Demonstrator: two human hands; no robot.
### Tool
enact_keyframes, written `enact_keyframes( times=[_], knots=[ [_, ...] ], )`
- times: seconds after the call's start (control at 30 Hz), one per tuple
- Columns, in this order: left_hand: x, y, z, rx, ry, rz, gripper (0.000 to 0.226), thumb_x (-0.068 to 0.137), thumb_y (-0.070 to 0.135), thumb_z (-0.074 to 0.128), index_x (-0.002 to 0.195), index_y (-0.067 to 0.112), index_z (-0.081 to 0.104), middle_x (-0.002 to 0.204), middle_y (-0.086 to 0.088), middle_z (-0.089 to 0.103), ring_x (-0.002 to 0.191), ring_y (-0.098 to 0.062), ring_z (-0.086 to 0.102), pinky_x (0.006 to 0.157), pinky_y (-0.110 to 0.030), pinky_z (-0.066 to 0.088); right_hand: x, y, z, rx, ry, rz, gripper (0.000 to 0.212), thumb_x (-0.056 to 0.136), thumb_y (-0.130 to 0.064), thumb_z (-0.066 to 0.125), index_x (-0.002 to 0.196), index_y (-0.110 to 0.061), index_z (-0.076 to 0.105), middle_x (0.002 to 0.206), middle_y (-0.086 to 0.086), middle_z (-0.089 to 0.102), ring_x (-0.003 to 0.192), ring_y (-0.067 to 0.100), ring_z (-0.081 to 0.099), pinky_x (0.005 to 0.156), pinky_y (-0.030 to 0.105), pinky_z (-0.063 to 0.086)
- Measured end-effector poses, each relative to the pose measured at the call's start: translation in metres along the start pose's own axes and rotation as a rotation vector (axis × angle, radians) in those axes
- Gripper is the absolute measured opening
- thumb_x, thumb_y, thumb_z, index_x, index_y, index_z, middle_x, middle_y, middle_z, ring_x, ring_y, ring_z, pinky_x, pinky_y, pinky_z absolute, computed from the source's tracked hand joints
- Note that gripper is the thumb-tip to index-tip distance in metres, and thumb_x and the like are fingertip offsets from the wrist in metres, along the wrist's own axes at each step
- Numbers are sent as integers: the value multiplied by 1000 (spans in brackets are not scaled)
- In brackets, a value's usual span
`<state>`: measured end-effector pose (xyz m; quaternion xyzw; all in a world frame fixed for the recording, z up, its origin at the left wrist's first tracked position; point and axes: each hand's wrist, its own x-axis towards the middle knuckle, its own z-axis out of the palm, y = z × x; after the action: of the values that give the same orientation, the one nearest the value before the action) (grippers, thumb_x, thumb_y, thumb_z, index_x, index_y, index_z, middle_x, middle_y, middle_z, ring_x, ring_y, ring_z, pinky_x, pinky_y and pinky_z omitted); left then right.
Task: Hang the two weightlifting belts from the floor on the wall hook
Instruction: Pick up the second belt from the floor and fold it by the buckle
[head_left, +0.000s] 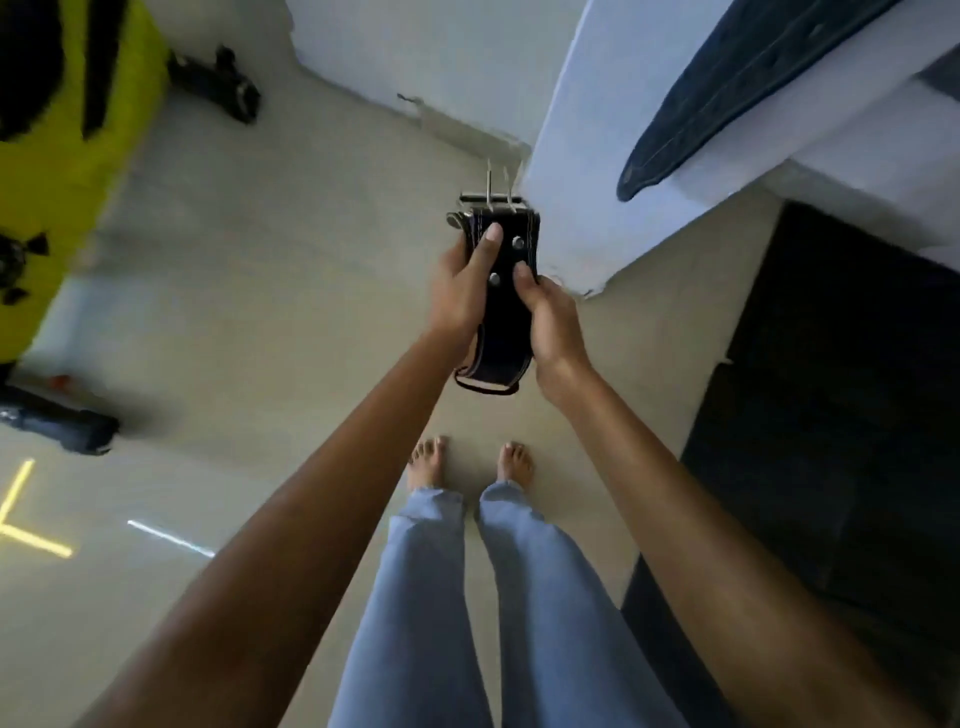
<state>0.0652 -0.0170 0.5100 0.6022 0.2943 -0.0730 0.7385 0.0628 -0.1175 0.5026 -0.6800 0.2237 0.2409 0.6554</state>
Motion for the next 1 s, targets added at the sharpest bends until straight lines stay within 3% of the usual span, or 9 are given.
enact_keyframes(
  times=[0.13,0.27,0.33,0.43,0.53,0.6,0.7,0.8,1.0],
  knots=[
    [-64,95,20,60,-31,179,21,96,28,53,91,12,66,86,-7,70,83,-20,68,83,-41,54,-75,-82,-9,30,18,-109,36,96,-34,56,103,-1,68,104,14,74,92,24,71,82,35,56],
    [-126,147,40,87,-109,321,20,98,25,51,85,18,65,79,2,68,77,-9,65,73,-27,52,-131,-151,-29,-54,95,-329,40,92,-42,60,95,-2,68,93,16,74,83,20,71,73,33,56],
    [-146,167,48,96,-149,376,19,97,27,52,90,15,65,81,1,68,78,-11,65,73,-28,52,-153,-187,-44,-19,104,-411,37,91,-39,62,92,-2,66,84,11,70,70,7,67,57,21,53],
    [-172,203,61,106,-213,498,24,95,31,53,92,11,65,81,-1,68,75,-14,64,71,-33,51,-183,-232,-65,40,74,-517,27,91,-37,63,85,-11,63,74,2,62,65,5,63,48,24,50],
    [-194,235,74,98,-229,641,26,96,28,52,91,5,64,79,-3,67,72,-12,63,68,-30,51,-205,-246,-80,70,35,-623,34,91,-33,64,100,-1,66,95,21,70,86,20,68,64,29,55],
    [-205,251,79,71,-221,705,22,98,24,51,87,10,64,75,4,67,70,-5,62,66,-21,50,-217,-231,-86,42,-11,-644,37,90,-26,67,105,7,62,105,33,67,87,26,67,76,38,54],
    [-212,269,80,28,-198,742,21,98,27,51,82,19,63,73,8,65,69,-4,60,65,-21,48,-226,-182,-90,-135,-79,-578,30,79,-27,77,102,-9,69,101,21,73,91,28,71,87,44,57],
    [-216,277,80,45,-239,777,21,98,27,50,87,17,64,78,3,67,73,-10,61,69,-26,50,-231,-152,-95,-220,-38,-588,25,71,-26,81,94,-18,72,95,9,77,90,26,73,85,45,57],
    [-225,265,88,50,-298,725,24,98,25,51,93,7,66,84,-4,69,77,-11,64,73,-30,52,-248,-219,-103,17,38,-670,23,78,-25,78,85,-5,70,88,25,70,81,31,67,82,50,53]
  ],
)
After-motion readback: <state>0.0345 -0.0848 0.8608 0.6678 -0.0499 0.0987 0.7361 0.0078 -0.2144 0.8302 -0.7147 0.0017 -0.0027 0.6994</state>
